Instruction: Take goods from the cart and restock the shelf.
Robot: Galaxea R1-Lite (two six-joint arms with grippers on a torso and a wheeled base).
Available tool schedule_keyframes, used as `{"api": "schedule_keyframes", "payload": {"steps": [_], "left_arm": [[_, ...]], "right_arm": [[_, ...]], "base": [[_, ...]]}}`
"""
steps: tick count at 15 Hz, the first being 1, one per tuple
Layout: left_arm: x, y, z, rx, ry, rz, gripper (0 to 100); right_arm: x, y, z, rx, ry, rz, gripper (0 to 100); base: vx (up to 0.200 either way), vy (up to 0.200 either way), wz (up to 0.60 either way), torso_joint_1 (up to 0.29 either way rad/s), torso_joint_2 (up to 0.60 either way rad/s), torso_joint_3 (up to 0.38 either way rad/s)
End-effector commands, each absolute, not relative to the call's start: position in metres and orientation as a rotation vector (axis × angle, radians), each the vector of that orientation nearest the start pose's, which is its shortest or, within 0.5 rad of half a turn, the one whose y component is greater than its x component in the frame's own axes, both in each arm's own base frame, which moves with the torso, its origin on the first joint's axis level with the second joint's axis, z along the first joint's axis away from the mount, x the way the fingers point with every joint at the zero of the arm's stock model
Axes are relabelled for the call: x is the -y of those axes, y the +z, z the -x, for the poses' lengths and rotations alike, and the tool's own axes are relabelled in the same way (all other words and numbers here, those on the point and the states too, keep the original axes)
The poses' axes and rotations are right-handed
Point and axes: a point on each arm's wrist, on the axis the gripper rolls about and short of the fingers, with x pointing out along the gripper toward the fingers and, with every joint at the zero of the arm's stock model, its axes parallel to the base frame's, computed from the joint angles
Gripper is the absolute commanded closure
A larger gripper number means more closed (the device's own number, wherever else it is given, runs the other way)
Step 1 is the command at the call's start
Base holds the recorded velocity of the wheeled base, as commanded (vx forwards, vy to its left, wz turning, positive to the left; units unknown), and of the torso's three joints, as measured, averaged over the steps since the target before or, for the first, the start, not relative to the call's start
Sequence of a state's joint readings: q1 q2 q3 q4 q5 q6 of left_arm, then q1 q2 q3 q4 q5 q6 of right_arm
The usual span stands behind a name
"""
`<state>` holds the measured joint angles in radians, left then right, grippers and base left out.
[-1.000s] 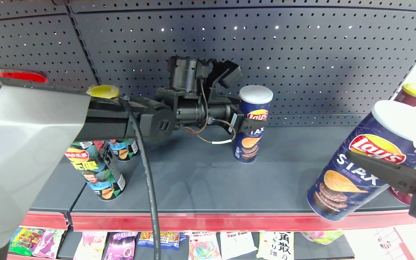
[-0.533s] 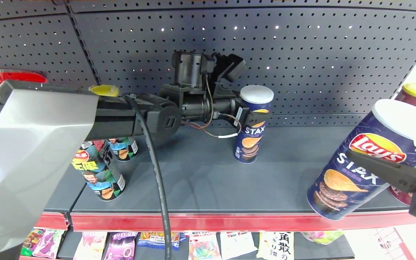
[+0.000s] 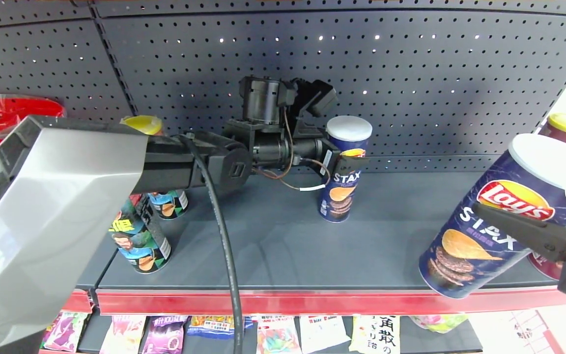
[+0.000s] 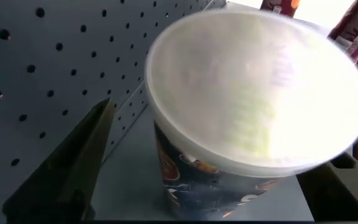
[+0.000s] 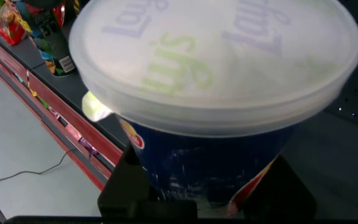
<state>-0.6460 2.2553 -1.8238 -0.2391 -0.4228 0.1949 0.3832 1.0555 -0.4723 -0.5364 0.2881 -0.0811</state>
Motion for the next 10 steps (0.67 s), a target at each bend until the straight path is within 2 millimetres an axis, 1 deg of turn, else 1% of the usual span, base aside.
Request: {"api": "schedule_keyframes", "payload": {"steps": [1, 3, 4, 10], "left_arm": [[0.296, 0.2067, -0.3774, -0.1, -1.082, -0.198, 0], [0.3004, 0.2058, -0.3747, -0.099, -1.093, -0.199, 0], [0.3028, 0.2033, -0.3754, -0.101, -1.096, -0.199, 100], [0.3029, 0.2023, -0.3752, -0.106, -1.104, -0.197, 100]], "right_arm": [[-0.0586, 0.2234, -0.128, -0.018, 0.673, 0.08, 100], [-0.0587, 0.2232, -0.1284, -0.02, 0.673, 0.08, 100], [-0.0585, 0.223, -0.128, -0.02, 0.673, 0.08, 100], [-0.0588, 0.2225, -0.1286, -0.023, 0.673, 0.081, 100]], "base": [[0.0, 0.0, 0.0, 0.0, 0.0, 0.0], [0.0, 0.0, 0.0, 0.0, 0.0, 0.0], [0.0, 0.0, 0.0, 0.0, 0.0, 0.0], [0.0, 0.0, 0.0, 0.0, 0.0, 0.0]]}}
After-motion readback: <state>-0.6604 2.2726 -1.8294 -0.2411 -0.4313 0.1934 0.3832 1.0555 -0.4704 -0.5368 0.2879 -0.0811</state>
